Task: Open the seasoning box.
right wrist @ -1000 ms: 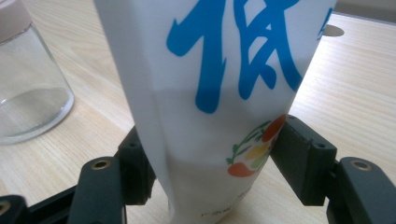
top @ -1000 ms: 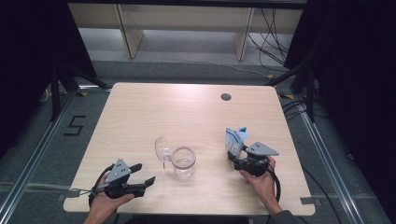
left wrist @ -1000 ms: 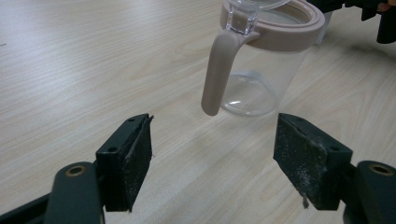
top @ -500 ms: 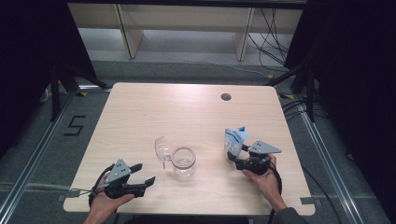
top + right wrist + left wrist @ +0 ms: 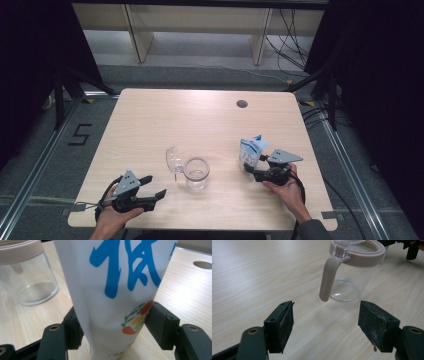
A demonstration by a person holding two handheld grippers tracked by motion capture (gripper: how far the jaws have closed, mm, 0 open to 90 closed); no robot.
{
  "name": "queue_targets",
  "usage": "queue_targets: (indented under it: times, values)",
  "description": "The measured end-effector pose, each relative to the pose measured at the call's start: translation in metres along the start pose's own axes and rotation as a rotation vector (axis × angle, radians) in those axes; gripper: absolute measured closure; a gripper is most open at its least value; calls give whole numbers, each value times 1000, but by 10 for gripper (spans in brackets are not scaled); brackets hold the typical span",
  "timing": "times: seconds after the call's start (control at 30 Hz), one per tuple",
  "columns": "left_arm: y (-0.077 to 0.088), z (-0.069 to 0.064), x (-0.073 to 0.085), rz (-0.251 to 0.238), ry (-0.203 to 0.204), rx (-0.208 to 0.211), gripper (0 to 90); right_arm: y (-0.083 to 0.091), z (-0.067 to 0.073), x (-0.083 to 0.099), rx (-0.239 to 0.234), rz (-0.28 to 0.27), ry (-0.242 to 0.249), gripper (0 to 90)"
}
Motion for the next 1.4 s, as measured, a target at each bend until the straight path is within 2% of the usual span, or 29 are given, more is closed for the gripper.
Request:
queue_targets:
  times: [0.1,0.23,0.3,0.33,0.4,0.47,0.5,0.7,0.73,0.83,0.87,0.93,1.0,1.03,1.07,1.1,1.13,1.17,1.2,1.23,1.27,1.3,1.37,1.4]
  values:
    - [0,1,1,9,-11,0,283,0,-2,-1,-14,-6,14,383]
    - [0,0,0,4,-5,1,284,0,1,1,-48,3,-11,383]
    - [0,1,1,9,-11,0,284,0,-2,0,-46,-8,12,383]
    - [0,1,1,9,-12,1,284,-1,-3,1,-71,-3,26,383]
    - [0,1,1,9,-12,1,285,-1,-3,1,-82,-10,24,383]
    - [0,1,1,10,-13,2,285,-2,-4,-1,-86,-30,38,383]
    - [-1,0,1,7,-1,4,285,-1,-4,-1,-85,-26,26,383]
    - [-1,0,1,7,-1,3,286,-1,-2,0,-79,-10,23,382]
    - [0,1,2,15,-2,-6,286,-1,-3,1,-74,-4,38,379]
    - [-1,0,2,14,-3,-1,287,-2,-4,0,-61,-10,31,358]
    - [-1,0,2,14,-2,-2,287,-2,-7,2,-36,0,28,328]
    - [-1,-1,2,11,1,-2,288,-2,-5,0,-34,-4,21,315]
    - [-1,0,2,12,-2,-3,287,-1,-5,0,4,0,-1,274]
    - [-1,0,2,12,-2,-3,287,-1,-5,0,4,0,-1,274]
    - [-1,-1,2,7,-8,-2,288,1,-2,1,-4,8,-27,269]
    - [-1,-1,2,7,-8,-2,288,1,-2,1,-4,8,-27,269]
    - [-1,0,2,16,-17,-2,288,1,-2,1,18,10,-35,255]
    - [-1,-1,2,14,-6,-2,289,0,-1,0,6,3,-31,253]
    - [0,0,2,19,-19,-3,288,3,0,-2,44,0,-61,235]
    - [0,0,2,19,-19,-3,288,3,0,-2,44,0,-61,235]
    - [-1,0,2,16,-21,-3,288,3,-2,-6,58,-30,-36,234]
    - [-1,0,2,15,-21,-3,288,5,0,-5,84,-15,-53,219]
    - [-1,0,1,10,-13,-4,288,7,0,-10,152,-26,-64,204]
    - [0,0,2,17,-22,-6,288,6,3,-10,141,-36,-82,207]
Point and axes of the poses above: each handheld gripper's, and its own axes: y roughly backward along the jaws, x roughly out of its underside, z roughly to its left, the point moved 10 cm from there along -y, roughly forward along the jaws, and after that the axes turned 1 degree about y, right-handed, at the moved point
